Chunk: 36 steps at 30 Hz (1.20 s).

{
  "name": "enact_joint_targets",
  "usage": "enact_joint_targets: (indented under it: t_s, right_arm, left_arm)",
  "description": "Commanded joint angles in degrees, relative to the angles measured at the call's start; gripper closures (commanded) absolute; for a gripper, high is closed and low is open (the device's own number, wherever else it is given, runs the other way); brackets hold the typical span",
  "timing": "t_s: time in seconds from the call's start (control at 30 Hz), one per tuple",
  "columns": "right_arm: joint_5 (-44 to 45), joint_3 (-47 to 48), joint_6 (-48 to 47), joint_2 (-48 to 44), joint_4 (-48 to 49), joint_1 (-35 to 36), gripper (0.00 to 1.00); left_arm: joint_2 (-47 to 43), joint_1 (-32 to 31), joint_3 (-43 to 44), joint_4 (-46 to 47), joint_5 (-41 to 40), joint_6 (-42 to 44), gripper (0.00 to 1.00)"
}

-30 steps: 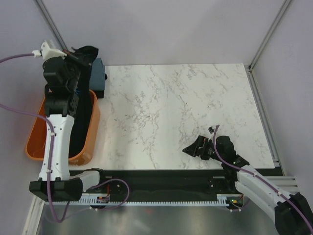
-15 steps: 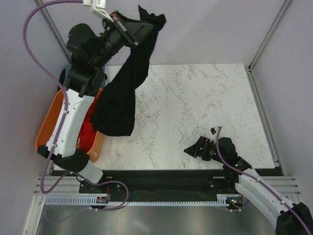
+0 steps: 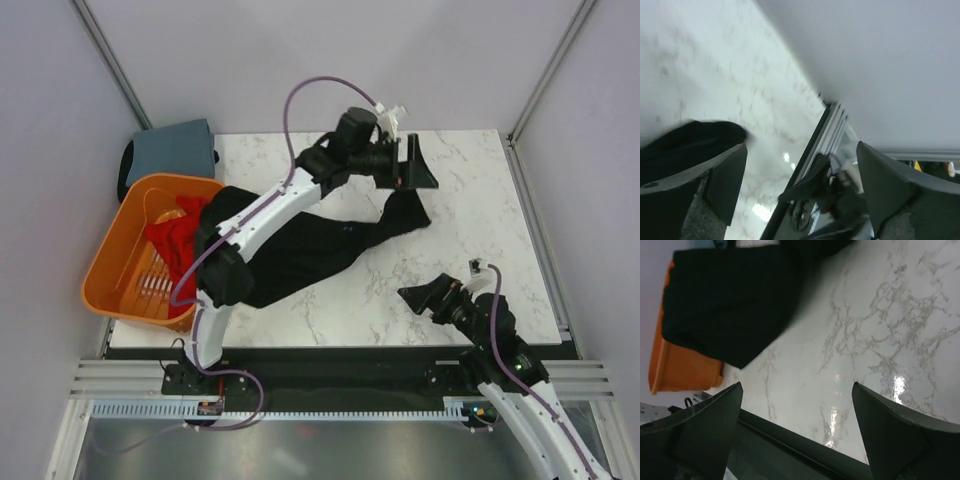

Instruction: Fold and stack the t-shirts

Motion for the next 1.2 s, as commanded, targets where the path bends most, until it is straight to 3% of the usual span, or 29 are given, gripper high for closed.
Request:
enact_joint_targets:
  t_s: [0.0,0.17,0.3,0.4,0.47,0.6,0.9,1.07,1.17]
  right_arm:
    - [5.7,8.6,2.7,-3.6,-11.6,0.0,0.02]
    - [6.5,15.4,-0.7,2.3,-14.7,0.0,0.02]
    - [7.6,18.0,-2.0,8.6,-13.2,0.0,0.02]
    - [3.9,19.0,-3.1,21.8,-6.3,0.0,0.02]
    - [3.9,20.4,-4.5,28.9,-5.1,0.1,0.02]
    - [5.3,28.5,-8.4,50.2,-2.0,0.6,0.02]
    - [9.9,46.8,-12.1,81.9,6.4,6.4,0.02]
    - [10.8,53.8,-13.6,94.5,6.4,8.3,0.02]
    - [10.3,56.3,-14.1,99.5,6.3,8.4,0.08]
  left_arm:
    - [5.3,-3.4,-0.8,-10.8,7.3,5.1,0.0]
    - [-0.7,-3.7,-7.5,-15.9,-7.6,11.4,0.0]
    - [-8.7,-3.3,-6.9,-21.9,-19.7,17.1,0.0]
    - [-19.5,-2.6,-12.7,-25.7,-32.1,19.1,0.0]
    - [-24.2,-1.8,-16.1,-26.2,-35.2,19.5,0.0]
    - [-36.2,2.1,-26.1,-26.8,-37.4,16.8,0.0]
    - [-68.3,2.7,-52.1,-26.6,-40.1,9.8,0.0]
    - [-81.0,2.7,-61.4,-26.5,-41.9,7.7,0.0]
    - [-85.3,2.7,-64.5,-26.6,-41.8,8.5,0.0]
